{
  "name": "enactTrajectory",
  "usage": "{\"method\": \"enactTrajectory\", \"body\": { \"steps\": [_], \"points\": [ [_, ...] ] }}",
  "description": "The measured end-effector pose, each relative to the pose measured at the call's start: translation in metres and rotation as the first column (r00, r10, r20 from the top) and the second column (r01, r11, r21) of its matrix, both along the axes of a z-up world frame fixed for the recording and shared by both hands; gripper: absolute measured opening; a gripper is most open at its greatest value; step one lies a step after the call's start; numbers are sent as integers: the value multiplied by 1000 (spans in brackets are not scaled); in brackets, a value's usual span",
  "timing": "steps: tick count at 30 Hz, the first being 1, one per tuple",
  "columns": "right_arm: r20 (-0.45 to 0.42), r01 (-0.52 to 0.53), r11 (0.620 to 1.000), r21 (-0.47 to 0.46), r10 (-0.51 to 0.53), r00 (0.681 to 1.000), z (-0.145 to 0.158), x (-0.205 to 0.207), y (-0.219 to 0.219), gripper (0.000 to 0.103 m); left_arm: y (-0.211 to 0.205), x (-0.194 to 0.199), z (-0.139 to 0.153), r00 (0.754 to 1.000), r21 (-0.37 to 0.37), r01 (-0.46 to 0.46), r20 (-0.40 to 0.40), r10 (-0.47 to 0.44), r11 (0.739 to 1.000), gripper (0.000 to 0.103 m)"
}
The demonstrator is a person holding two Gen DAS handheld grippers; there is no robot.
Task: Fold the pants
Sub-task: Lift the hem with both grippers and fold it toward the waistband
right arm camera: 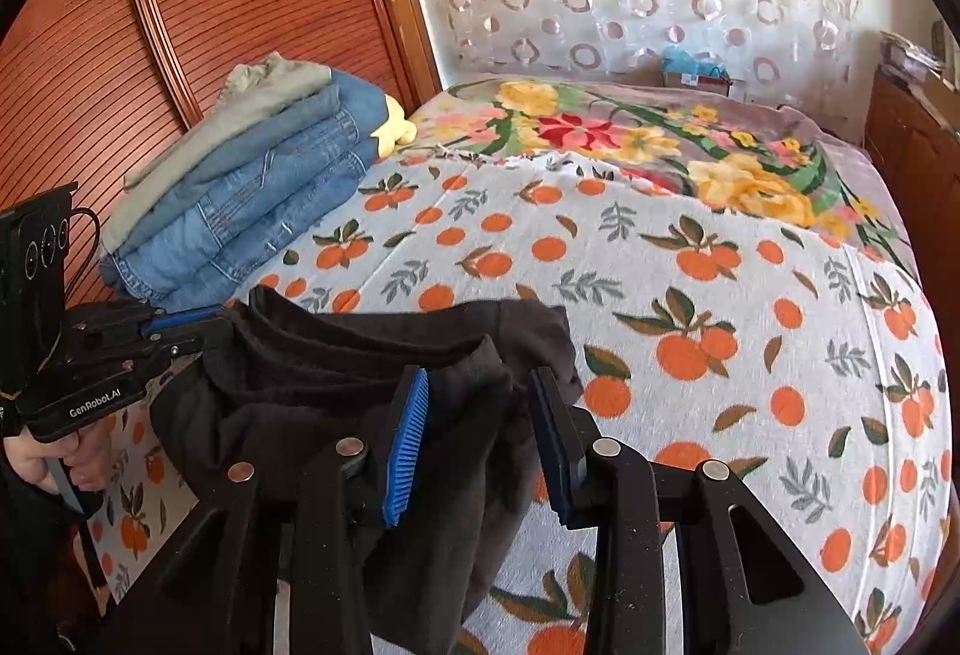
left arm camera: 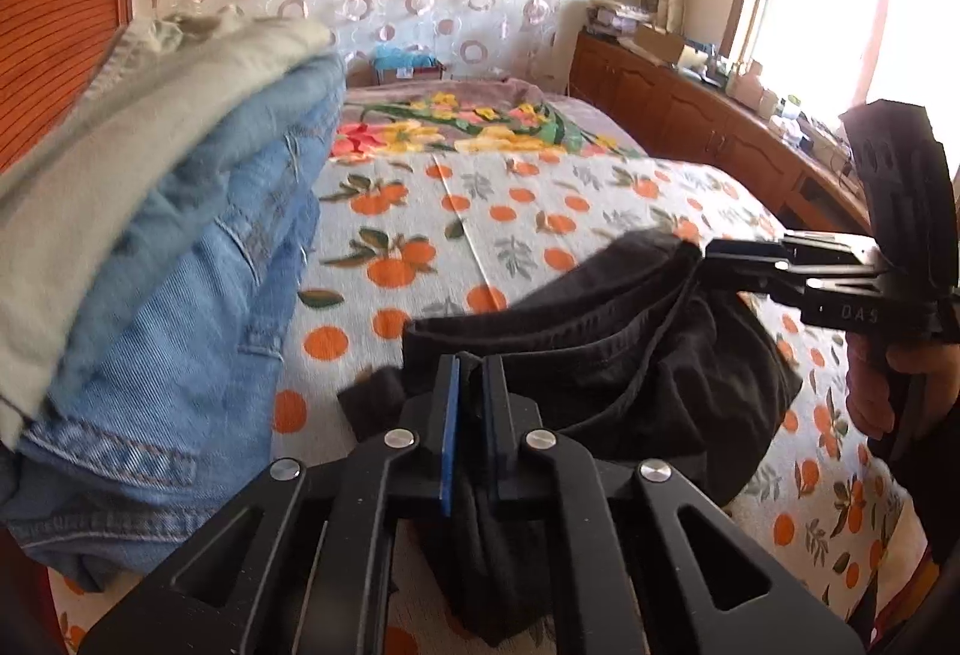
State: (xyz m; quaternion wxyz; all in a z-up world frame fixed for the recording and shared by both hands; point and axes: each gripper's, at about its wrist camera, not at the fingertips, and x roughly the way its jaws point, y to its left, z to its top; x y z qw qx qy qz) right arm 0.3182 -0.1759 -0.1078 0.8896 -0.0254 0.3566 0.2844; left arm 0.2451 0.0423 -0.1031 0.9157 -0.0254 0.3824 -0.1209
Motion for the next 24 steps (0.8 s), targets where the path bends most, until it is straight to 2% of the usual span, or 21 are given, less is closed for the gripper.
{"method": "enactTrajectory", "body": {
  "steps": [4, 5, 7, 13, 16, 19, 24],
  "points": [
    [0, -21, 1000, 0, 21, 1000, -3, 3, 5, 21, 3, 8, 6, 1000, -22, -19, 12, 19, 1000, 8],
    [0, -23, 1000, -2, 23, 1000, -5, 5, 6, 10, 3, 10, 7, 1000, -22, -21, 12, 22, 1000, 8],
    [12, -17, 1000, 4, 17, 1000, -5, 5, 7, 0, 1, 14, 6, 1000, -9, -25, 15, 25, 1000, 8],
    [118, 56, 998, -21, -53, 992, 3, 3, 3, 0, 2, 22, 4, 998, -5, -55, 17, 56, 998, 8],
    [90, 60, 998, -22, -57, 994, 1, 6, 2, 0, 1, 24, 7, 998, -10, -62, 16, 62, 998, 9],
    [88, 31, 999, -9, -31, 996, 0, 1, 2, 0, 1, 24, 8, 998, -9, -65, 5, 65, 998, 17],
    [77, 16, 1000, -26, -14, 997, -3, -1, 4, 21, 6, 13, 12, 998, -28, -61, 6, 61, 998, 38]
  ]
}}
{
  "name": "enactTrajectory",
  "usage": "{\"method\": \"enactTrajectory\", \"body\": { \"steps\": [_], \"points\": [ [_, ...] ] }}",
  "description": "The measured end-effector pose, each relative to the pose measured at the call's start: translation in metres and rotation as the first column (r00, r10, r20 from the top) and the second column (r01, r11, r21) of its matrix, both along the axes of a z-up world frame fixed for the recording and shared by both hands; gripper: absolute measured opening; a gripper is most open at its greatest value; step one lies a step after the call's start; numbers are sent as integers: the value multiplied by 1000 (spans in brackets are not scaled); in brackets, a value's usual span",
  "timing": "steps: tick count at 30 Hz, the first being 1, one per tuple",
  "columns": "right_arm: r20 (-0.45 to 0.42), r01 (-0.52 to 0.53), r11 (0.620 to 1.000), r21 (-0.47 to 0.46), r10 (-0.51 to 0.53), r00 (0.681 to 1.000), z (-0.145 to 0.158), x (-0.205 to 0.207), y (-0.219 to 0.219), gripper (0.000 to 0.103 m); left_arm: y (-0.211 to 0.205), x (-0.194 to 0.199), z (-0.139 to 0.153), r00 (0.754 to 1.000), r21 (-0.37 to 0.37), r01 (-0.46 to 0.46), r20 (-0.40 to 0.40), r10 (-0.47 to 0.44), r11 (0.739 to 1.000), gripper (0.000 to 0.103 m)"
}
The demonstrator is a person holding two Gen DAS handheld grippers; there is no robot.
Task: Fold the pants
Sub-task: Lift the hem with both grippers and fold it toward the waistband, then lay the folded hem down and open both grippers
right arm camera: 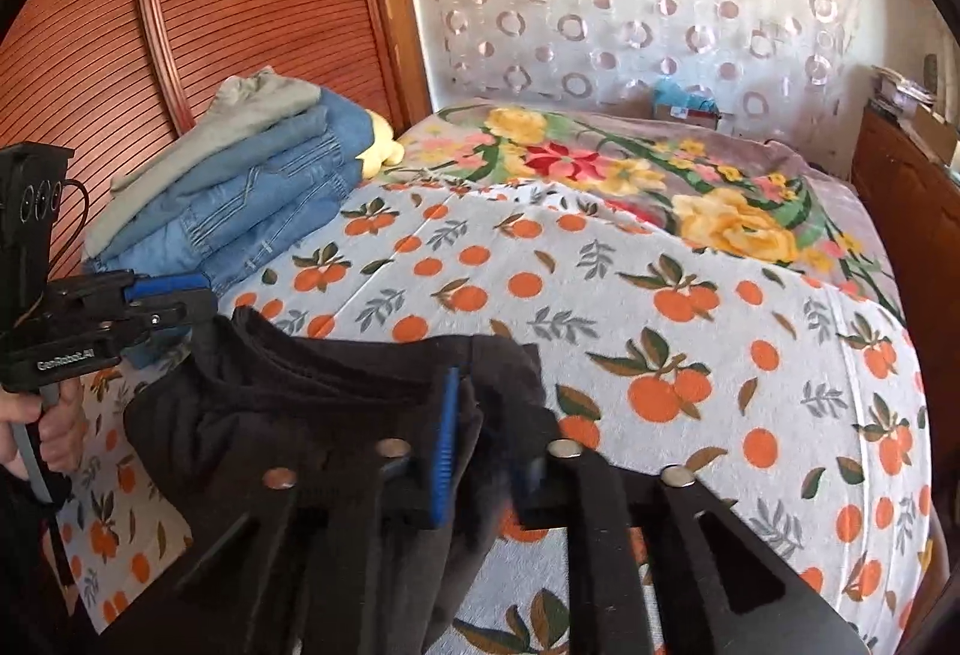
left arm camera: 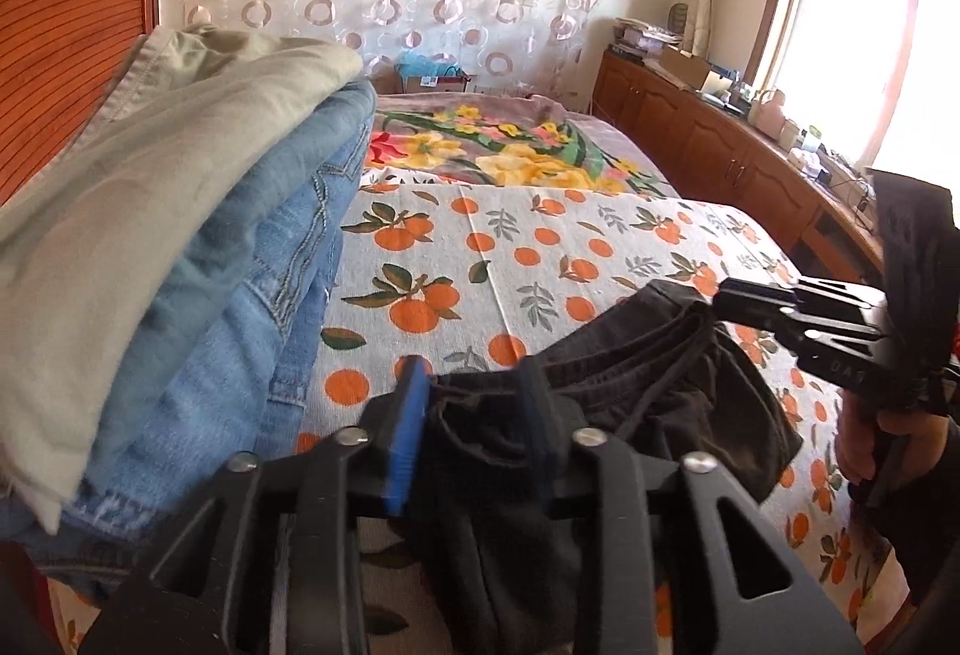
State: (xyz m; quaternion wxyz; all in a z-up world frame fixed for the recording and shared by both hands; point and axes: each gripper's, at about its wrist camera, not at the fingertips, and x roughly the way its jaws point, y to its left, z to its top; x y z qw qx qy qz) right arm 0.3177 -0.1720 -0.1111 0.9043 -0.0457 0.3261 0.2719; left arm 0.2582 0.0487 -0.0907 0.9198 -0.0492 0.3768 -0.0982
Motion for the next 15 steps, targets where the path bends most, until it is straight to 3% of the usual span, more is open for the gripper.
{"method": "enactTrajectory", "body": {
  "steps": [4, 8, 14, 15],
  "points": [
    [-22, -46, 999, 24, 46, 999, 1, 2, -1, 34, -3, -15, -1, 1000, 14, 14, 2, -15, 1000, 47],
    [-28, -78, 997, 12, 79, 996, -2, 5, 5, 40, -10, -26, -9, 999, 21, 43, -15, -43, 999, 48],
    [-55, -85, 996, -27, 84, 995, -8, 13, 7, 40, -16, -32, -20, 997, 47, 62, -52, -60, 997, 48],
    [-61, -87, 996, -24, 85, 995, -8, 13, 6, 28, -15, -32, -21, 997, 47, 60, -57, -57, 997, 48]
  ]
}}
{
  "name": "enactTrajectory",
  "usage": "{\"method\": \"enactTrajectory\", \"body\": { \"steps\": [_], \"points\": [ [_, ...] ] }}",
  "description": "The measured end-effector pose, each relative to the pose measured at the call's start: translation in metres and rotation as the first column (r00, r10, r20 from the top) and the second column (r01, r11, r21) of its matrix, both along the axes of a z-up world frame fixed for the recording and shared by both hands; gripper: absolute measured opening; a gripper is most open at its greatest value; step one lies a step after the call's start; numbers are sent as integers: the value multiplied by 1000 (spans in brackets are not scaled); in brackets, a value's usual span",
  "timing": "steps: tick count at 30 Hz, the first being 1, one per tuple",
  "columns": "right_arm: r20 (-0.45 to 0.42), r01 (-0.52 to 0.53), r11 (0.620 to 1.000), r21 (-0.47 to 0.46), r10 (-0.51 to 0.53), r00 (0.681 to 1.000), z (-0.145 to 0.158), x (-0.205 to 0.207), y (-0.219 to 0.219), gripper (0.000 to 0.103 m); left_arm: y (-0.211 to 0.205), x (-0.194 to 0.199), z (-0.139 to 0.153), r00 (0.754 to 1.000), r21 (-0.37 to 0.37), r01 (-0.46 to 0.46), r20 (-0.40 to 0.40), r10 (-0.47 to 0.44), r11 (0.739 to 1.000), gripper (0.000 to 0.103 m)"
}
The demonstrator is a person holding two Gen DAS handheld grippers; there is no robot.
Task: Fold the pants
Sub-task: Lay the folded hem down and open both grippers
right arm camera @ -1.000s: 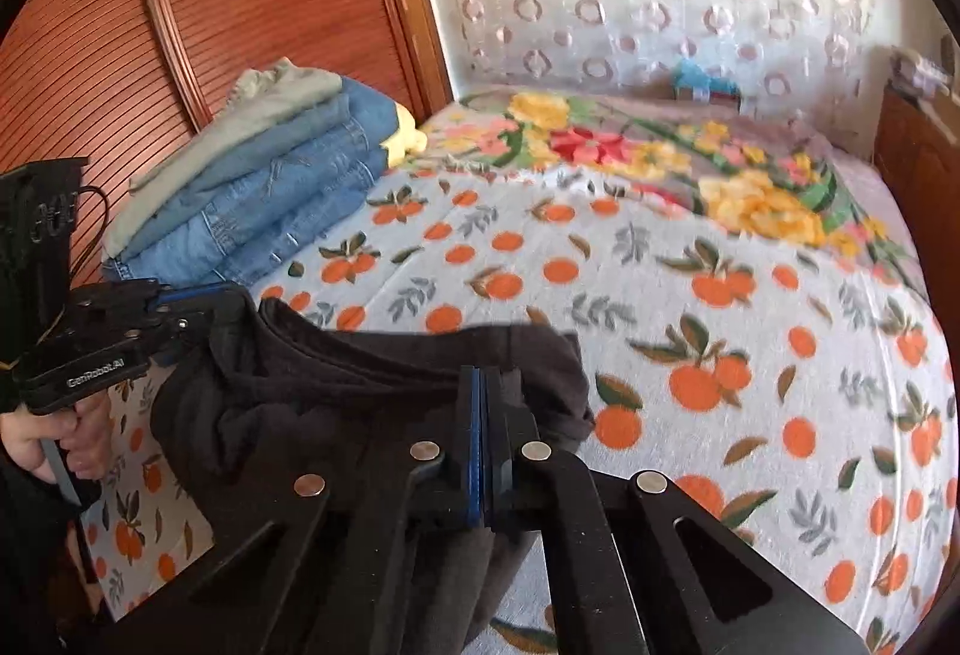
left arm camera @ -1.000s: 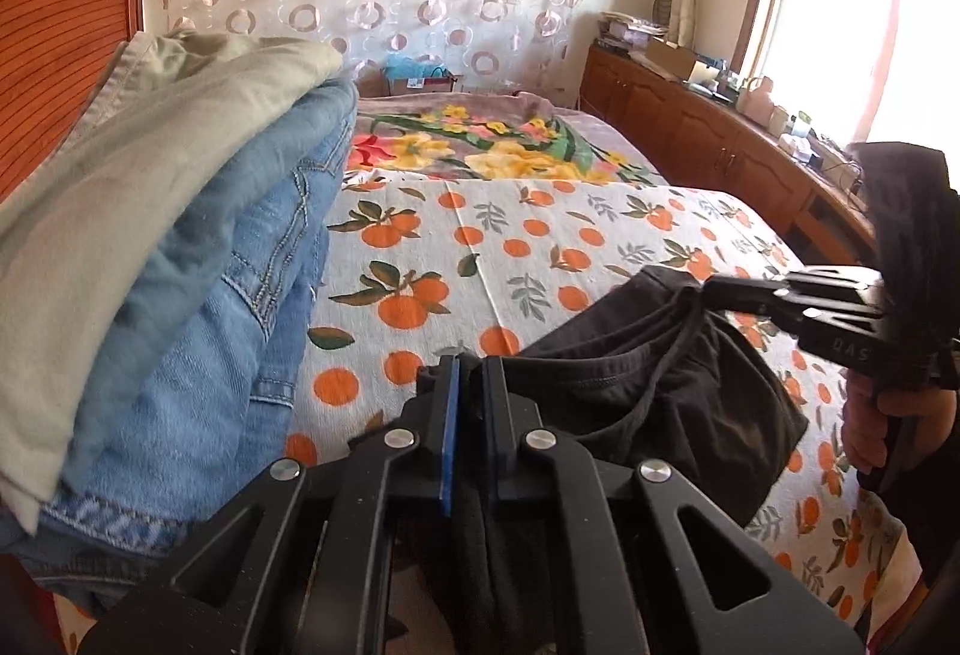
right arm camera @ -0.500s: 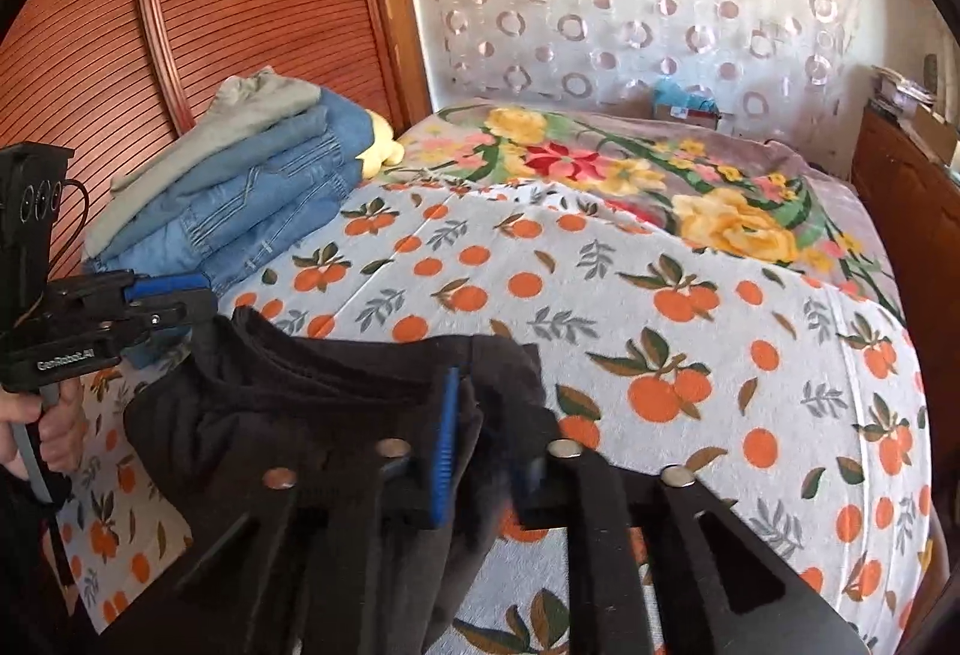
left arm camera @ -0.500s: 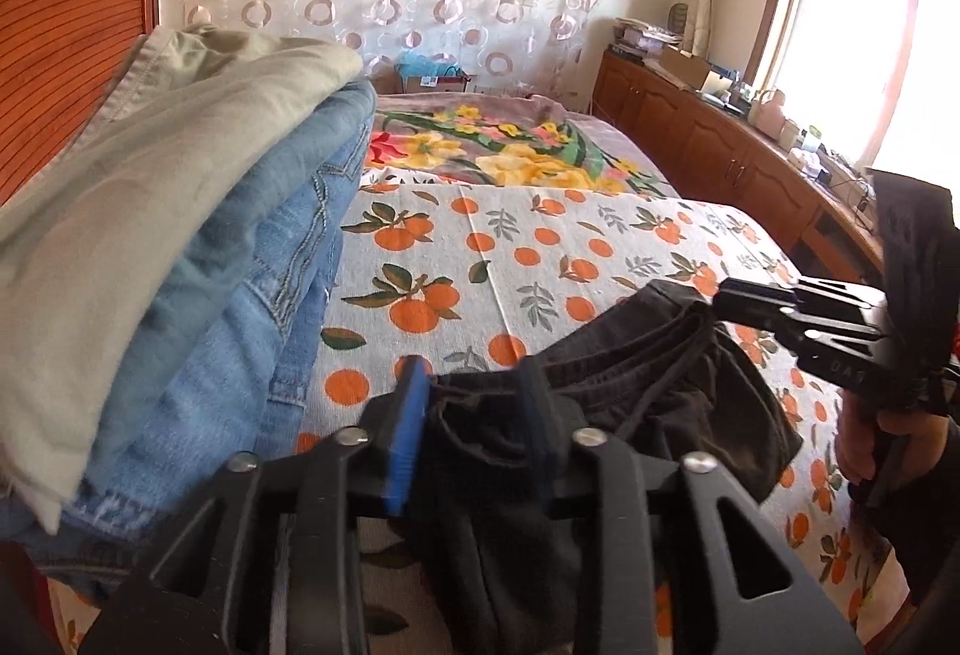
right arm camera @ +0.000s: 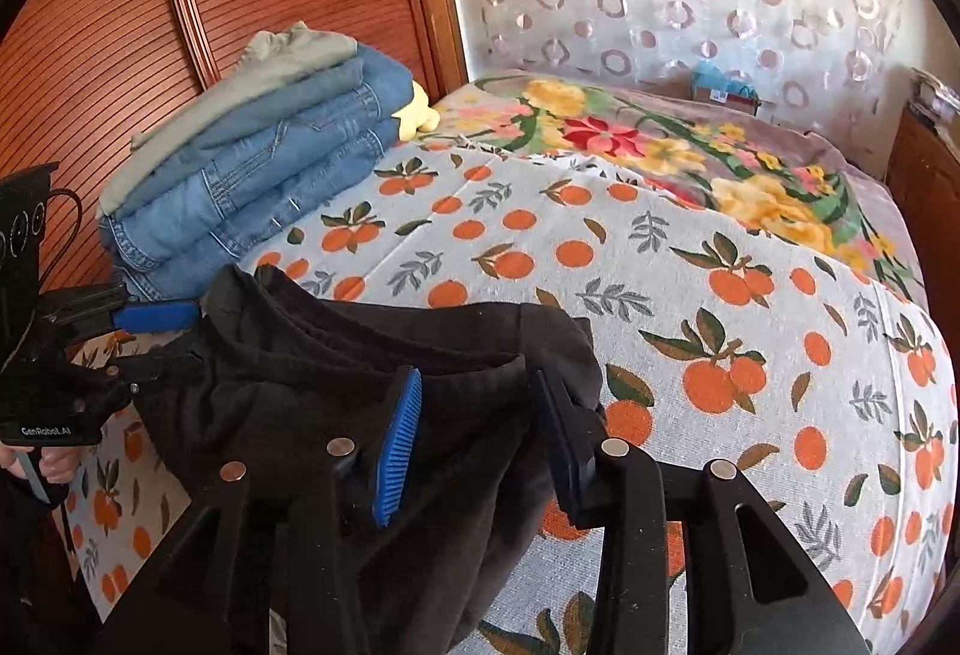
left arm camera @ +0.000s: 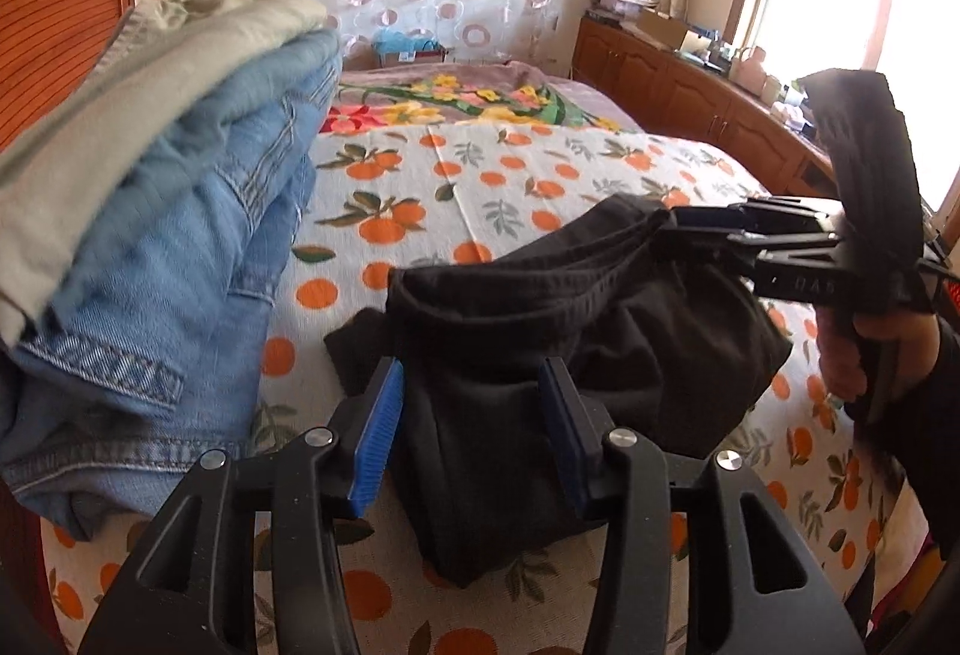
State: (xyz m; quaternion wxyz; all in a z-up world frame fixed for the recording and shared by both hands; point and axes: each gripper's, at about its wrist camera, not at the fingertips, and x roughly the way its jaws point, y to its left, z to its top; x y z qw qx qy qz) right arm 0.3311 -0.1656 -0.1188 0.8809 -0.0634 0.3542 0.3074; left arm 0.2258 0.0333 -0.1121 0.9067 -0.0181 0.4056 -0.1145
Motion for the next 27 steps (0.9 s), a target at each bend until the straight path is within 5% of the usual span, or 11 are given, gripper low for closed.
{"method": "enactTrajectory", "body": {
  "steps": [1, 3, 11, 15, 27],
  "points": [
    [-6, -3, 1000, 11, 3, 1000, 1, 1, -2, 17, 1, 0, -1, 1000, -1, -1, -2, 1, 1000, 48],
    [9, -13, 1000, 25, 12, 1000, 3, 1, -3, 11, 1, 0, -2, 1000, 3, -6, -7, 6, 1000, 48],
    [43, 105, 994, 14, -105, 994, 5, 7, -5, 10, 5, -4, -7, 1000, 8, -20, -24, 20, 1000, 48],
    [11, 123, 992, -8, -123, 992, 1, 6, -3, 23, 6, -6, -8, 1000, 6, -20, -24, 20, 1000, 48],
    [-36, 96, 995, 24, -95, 995, 11, -58, -32, 37, 9, -12, -5, 1000, -14, -20, -12, 20, 1000, 48]
  ]
}}
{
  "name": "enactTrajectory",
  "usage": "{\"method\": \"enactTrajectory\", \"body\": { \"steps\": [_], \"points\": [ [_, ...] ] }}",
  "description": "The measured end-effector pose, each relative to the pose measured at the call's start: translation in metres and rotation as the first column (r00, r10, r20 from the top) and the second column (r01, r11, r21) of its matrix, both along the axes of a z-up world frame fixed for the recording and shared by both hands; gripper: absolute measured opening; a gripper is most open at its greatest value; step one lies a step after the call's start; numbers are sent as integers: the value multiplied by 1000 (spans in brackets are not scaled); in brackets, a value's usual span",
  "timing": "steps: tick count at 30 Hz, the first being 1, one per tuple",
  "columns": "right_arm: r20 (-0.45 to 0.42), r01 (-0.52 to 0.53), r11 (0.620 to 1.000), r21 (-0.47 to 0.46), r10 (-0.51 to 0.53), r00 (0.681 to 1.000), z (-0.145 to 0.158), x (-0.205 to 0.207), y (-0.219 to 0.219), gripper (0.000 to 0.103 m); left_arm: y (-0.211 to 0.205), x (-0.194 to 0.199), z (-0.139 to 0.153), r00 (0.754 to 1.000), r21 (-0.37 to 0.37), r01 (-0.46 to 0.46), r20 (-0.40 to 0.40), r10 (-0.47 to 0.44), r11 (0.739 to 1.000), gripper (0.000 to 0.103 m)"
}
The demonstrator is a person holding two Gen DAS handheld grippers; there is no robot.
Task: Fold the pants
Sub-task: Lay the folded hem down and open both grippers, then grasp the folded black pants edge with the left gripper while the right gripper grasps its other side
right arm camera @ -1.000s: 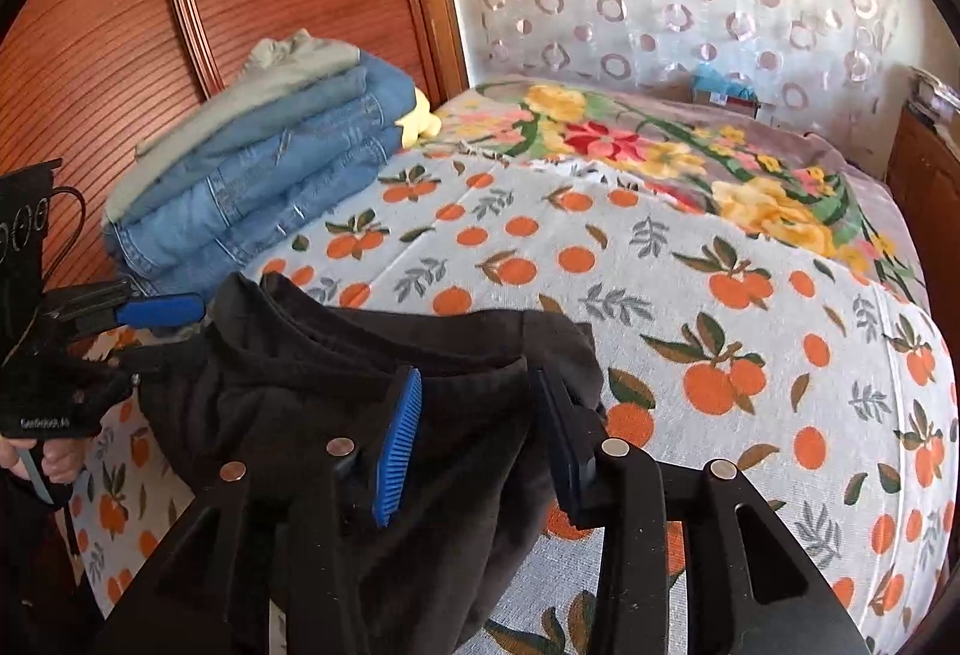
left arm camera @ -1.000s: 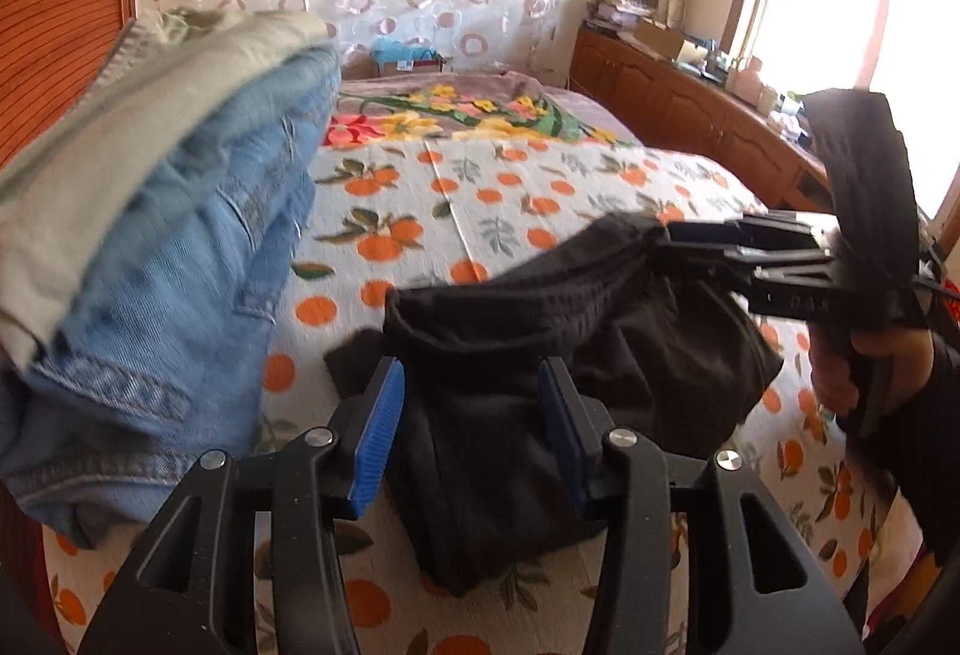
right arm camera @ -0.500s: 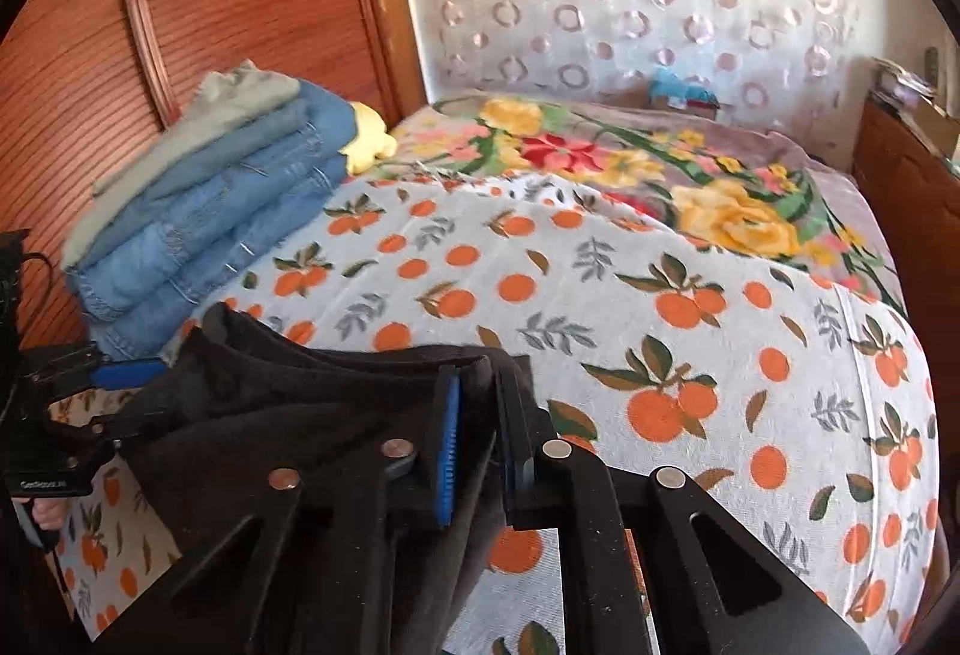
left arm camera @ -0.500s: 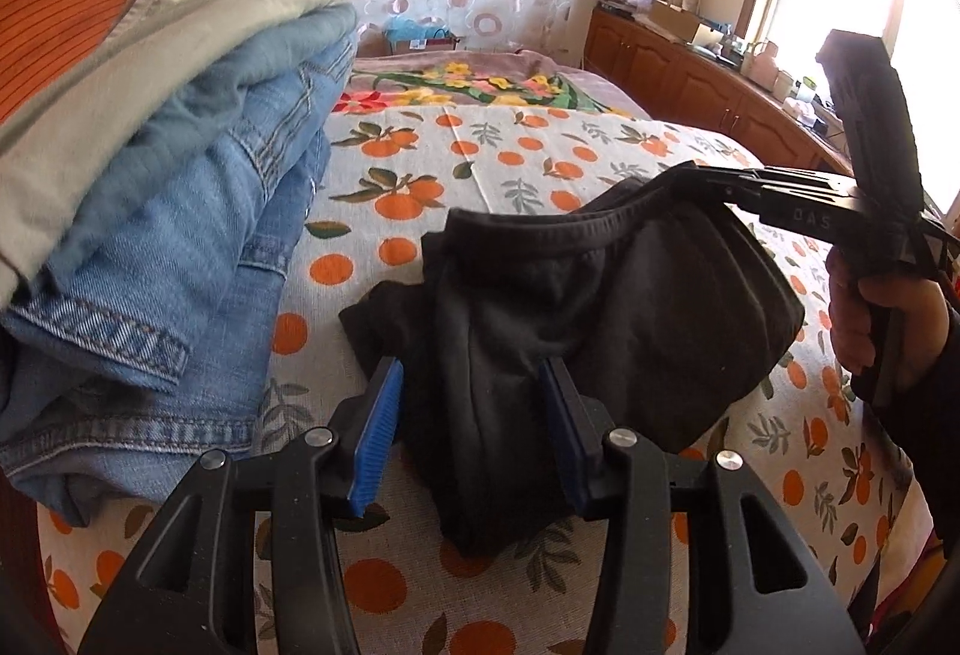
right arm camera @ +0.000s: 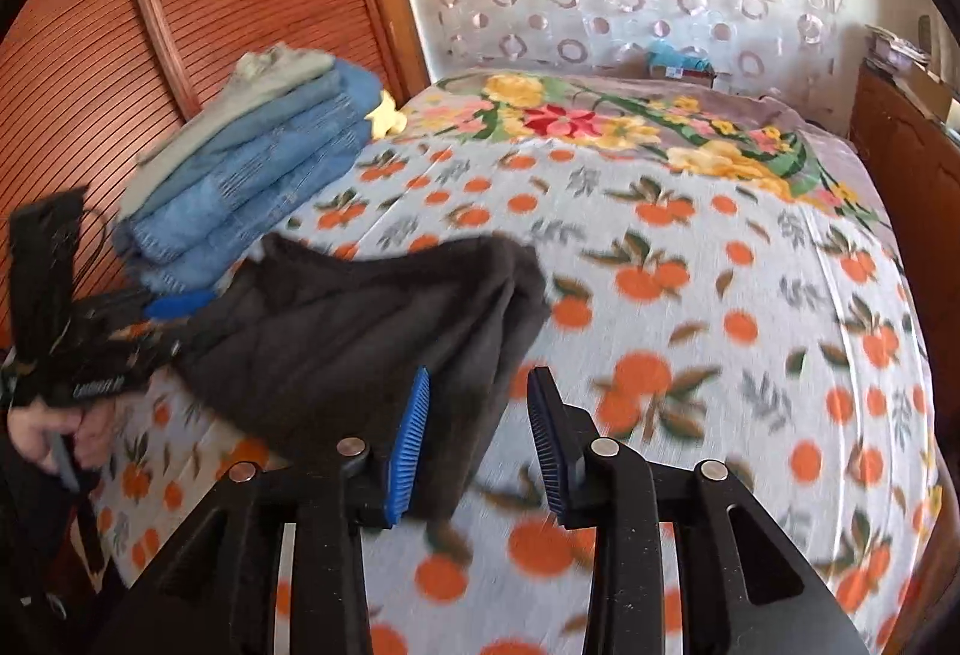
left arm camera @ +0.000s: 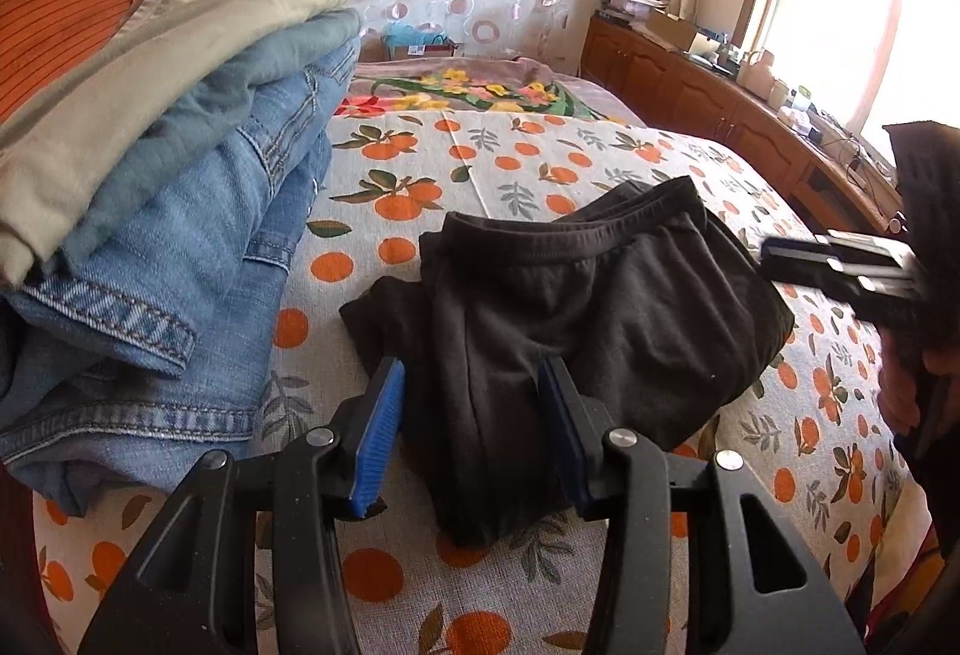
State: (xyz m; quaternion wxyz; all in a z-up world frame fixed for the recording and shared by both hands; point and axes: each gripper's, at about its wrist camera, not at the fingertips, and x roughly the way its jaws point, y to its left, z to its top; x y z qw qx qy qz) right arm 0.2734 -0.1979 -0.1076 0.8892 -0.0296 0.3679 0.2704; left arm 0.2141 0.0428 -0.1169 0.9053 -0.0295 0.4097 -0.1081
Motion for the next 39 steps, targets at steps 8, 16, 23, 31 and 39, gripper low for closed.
{"method": "enactTrajectory", "body": {
  "steps": [8, 16, 23, 31, 39],
  "points": [
    [-18, -34, 999, -8, 34, 999, -3, -33, -9, 39, 3, -12, -2, 1000, 9, 1, -17, -1, 1000, 48],
    [-30, -85, 995, -56, 84, 996, -11, -28, -3, 39, 4, -15, -10, 999, 32, -8, -39, 9, 999, 48],
    [-36, -133, 988, -78, 130, 991, -11, -28, -1, 7, 2, -13, -11, 1000, 61, -6, -29, 8, 998, 48],
    [-10, -118, 988, -102, 118, 993, 2, -42, -20, 5, 3, -13, -11, 1000, 51, -1, -30, 2, 999, 48],
    [-23, -40, 995, -86, 38, 999, 2, -34, -40, 6, 3, -13, -3, 1000, 28, -12, -20, 13, 1000, 48]
  ]
}}
